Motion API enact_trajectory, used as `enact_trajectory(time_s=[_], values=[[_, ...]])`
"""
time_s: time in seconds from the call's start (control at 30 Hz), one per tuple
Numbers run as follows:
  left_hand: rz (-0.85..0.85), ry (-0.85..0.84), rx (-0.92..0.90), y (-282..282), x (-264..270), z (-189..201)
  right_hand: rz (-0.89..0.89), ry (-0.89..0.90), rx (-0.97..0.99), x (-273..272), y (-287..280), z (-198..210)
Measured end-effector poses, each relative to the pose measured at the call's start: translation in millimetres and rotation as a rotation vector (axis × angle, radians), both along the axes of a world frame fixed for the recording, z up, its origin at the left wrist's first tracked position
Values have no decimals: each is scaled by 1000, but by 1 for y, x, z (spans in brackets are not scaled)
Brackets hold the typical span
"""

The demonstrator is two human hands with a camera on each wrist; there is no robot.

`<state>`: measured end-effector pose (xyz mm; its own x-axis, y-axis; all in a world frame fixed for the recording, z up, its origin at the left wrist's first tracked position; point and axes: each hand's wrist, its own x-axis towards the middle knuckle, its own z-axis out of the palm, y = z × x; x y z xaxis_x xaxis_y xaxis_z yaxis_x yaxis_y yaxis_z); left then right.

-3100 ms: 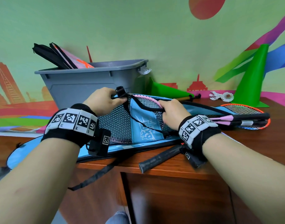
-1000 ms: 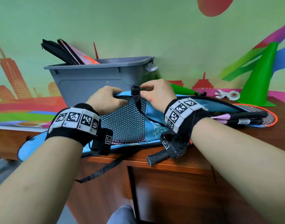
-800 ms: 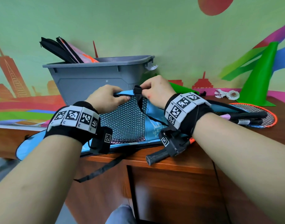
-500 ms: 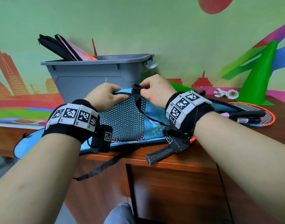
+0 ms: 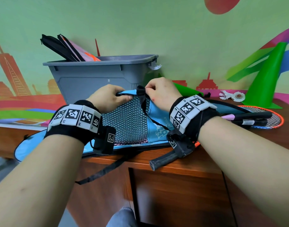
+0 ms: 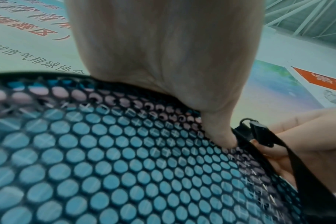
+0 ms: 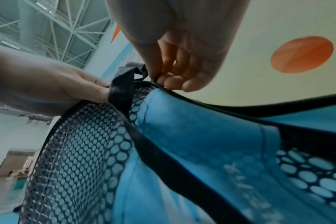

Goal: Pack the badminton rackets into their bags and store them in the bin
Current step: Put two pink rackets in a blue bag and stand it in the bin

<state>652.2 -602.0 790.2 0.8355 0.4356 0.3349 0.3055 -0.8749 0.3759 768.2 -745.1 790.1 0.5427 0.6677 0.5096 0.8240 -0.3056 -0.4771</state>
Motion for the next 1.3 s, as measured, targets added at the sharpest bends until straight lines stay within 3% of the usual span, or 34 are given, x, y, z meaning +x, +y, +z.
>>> enact_trajectory(time_s=[0.23,0.33,0.4,0.6,0.77,0.83,0.9,0.97,1.07,1.2,1.3], values=[[41,8,56,0,2,-2,-62,269,-80,6,3,2],[58,-15,57,4,4,-4,-87,176,-229,17,-7,-3],[83,-29,48,9,5,-6,-160,251,-201,30,-20,-9],[101,-57,-7,13,6,-8,-337,249,-59,53,-56,-29],[104,-102,-62,14,4,-5,-376,228,62,64,-78,-16],[143,-216,-98,6,5,0,-365,191,86,59,-78,-10],[146,-358,-12,-12,11,7,-346,148,90,55,-74,-8],[84,-389,195,-41,24,12,-326,117,78,51,-71,-6],[-11,-237,410,-83,50,8,-285,99,67,46,-71,-6],[-12,-22,417,-94,81,-16,-271,99,39,49,-80,-16],[23,-37,415,-96,91,-25,-309,130,20,62,-100,-28]])
